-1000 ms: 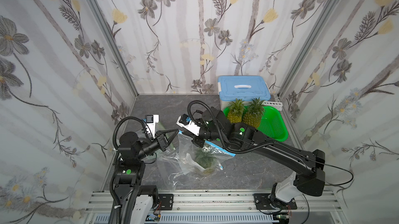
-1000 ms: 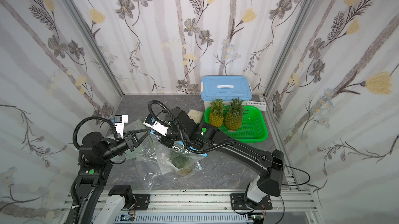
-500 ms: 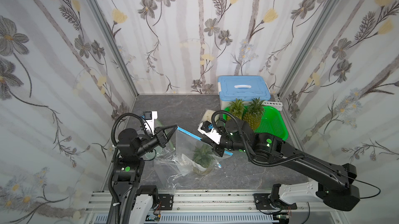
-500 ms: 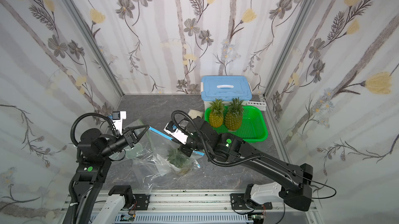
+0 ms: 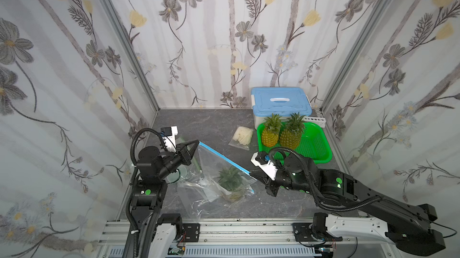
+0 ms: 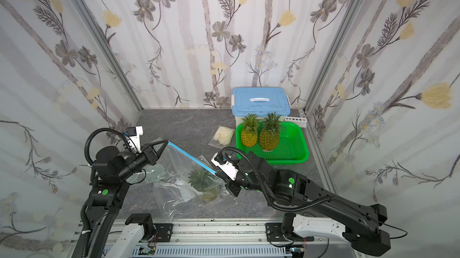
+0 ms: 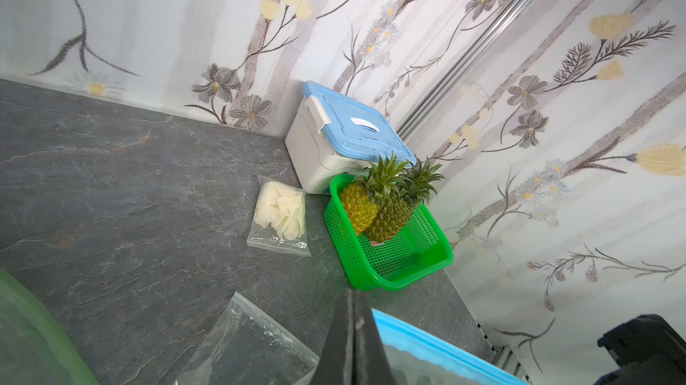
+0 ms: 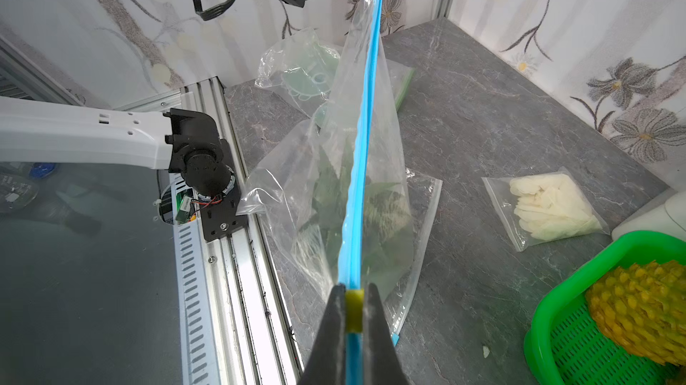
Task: Open the zip-top bag and take out the pineapple
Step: Unzip the zipper on the zipper food storage bag, then open the zipper of the food storage bag at the center of the board.
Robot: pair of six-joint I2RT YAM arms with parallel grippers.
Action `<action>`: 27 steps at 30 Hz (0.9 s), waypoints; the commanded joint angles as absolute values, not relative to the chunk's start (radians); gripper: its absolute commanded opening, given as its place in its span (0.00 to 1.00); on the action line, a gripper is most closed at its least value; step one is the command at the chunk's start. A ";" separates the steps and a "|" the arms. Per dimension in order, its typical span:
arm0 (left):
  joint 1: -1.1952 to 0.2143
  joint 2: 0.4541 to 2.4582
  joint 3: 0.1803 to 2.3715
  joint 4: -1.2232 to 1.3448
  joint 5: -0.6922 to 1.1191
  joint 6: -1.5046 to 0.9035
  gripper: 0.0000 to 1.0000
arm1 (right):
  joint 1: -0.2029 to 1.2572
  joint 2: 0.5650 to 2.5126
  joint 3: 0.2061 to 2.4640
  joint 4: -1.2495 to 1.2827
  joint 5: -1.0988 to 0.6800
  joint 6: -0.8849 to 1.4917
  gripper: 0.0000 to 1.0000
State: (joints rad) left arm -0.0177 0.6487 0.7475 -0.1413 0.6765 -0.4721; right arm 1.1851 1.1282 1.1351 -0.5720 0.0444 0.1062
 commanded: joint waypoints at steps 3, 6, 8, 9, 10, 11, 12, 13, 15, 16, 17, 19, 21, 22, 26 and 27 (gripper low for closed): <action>-0.015 0.651 0.714 -0.005 0.567 -0.498 0.00 | 1.206 1.089 1.128 -0.623 0.065 0.171 0.04; -0.015 0.650 0.691 0.043 0.566 -0.527 0.00 | 1.212 1.071 1.122 -0.641 0.063 0.188 0.05; -0.015 0.650 0.681 0.069 0.571 -0.537 0.00 | 1.218 1.063 1.121 -0.651 0.063 0.197 0.09; -0.017 0.652 0.679 0.078 0.576 -0.541 0.00 | 1.219 1.060 1.124 -0.653 0.063 0.201 0.13; -0.018 0.649 0.674 0.095 0.583 -0.549 0.00 | 1.222 1.055 1.129 -0.651 0.063 0.202 0.20; -0.020 0.647 0.665 0.124 0.595 -0.558 0.00 | 1.223 1.051 1.137 -0.647 0.065 0.201 0.24; -0.021 0.643 0.658 0.144 0.601 -0.565 0.00 | 1.224 1.048 1.146 -0.641 0.069 0.199 0.26; -0.024 0.638 0.652 0.162 0.607 -0.572 0.00 | 1.224 1.047 1.157 -0.630 0.076 0.192 0.28; -0.032 0.632 0.645 0.174 0.617 -0.578 0.00 | 1.224 1.054 1.182 -0.603 0.085 0.167 0.35; -0.038 0.631 0.645 0.173 0.618 -0.581 0.00 | 1.224 1.064 1.198 -0.596 0.091 0.157 0.37; -0.043 0.630 0.643 0.172 0.623 -0.585 0.00 | 1.224 1.083 1.220 -0.590 0.103 0.147 0.40; -0.054 0.628 0.644 0.165 0.636 -0.598 0.00 | 1.223 1.131 1.270 -0.594 0.145 0.133 0.41; -0.069 0.621 0.645 0.155 0.647 -0.608 0.00 | 1.218 1.206 1.329 -0.603 0.180 0.117 0.41; -0.077 0.614 0.647 0.146 0.647 -0.611 0.00 | 1.214 1.239 1.352 -0.609 0.191 0.106 0.41; -0.114 0.573 0.647 0.088 0.642 -0.608 0.00 | 1.155 1.364 1.437 -0.626 0.211 0.092 0.39; -0.120 0.559 0.644 0.074 0.639 -0.603 0.00 | 1.133 1.386 1.447 -0.627 0.195 0.091 0.39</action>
